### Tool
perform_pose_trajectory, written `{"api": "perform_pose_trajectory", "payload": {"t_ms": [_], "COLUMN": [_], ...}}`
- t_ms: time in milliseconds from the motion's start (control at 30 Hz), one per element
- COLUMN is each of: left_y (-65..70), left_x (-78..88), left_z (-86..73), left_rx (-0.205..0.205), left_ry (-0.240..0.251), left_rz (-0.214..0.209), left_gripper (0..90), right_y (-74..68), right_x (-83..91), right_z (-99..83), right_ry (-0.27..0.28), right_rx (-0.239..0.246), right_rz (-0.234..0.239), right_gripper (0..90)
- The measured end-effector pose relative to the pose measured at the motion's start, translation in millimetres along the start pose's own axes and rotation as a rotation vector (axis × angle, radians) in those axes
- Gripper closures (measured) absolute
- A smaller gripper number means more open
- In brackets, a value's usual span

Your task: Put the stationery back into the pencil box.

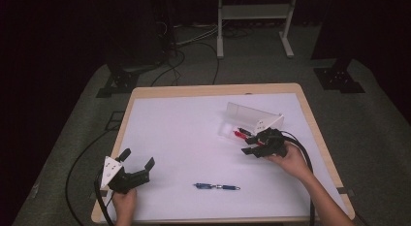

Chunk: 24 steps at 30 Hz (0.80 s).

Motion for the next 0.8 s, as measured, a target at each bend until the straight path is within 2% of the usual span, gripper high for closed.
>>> {"api": "perform_pose_trajectory", "payload": {"t_ms": [33,100,367,433,533,800], "left_y": [0.0,0.1,0.0,0.0,0.0,0.4], "left_x": [0.0,0.0,0.1,0.1,0.1,0.1], "left_z": [0.0,0.0,0.0,0.0,0.0,-0.1], "left_rx": [0.000,0.000,-0.002,-0.001,-0.002,-0.001], "left_ry": [0.000,0.001,0.001,0.001,0.000,0.003], "left_rz": [0.000,0.001,0.001,0.002,0.002,0.003], "left_gripper": [0.3,0.4,0.3,0.4,0.4,0.4], "right_y": [-7.5,-10.4,-31.8,-36.3,-43.7,-66.1], "right_x": [0.6,1.0,2.0,0.9,-1.2,-6.7], "right_z": [0.8,1.0,0.2,-0.6,-0.3,1.1], "right_ry": [0.003,0.003,0.019,0.022,0.020,0.033], "right_rx": [0.016,0.020,0.056,0.058,0.047,0.120], "right_rz": [0.006,0.003,0.040,0.048,0.084,0.094], "right_gripper": [51.6,51.2,46.6,46.1,45.2,44.7]}}
Point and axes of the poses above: each handheld gripper's, and its own axes: x roughly backward along the jaws, z roughly out of its top, y roughly to its right, the point moved 1 cm from there along -x, roughly forward along the jaws, and after that the axes turned 5 degrees about -z, right-handed, at the moved point
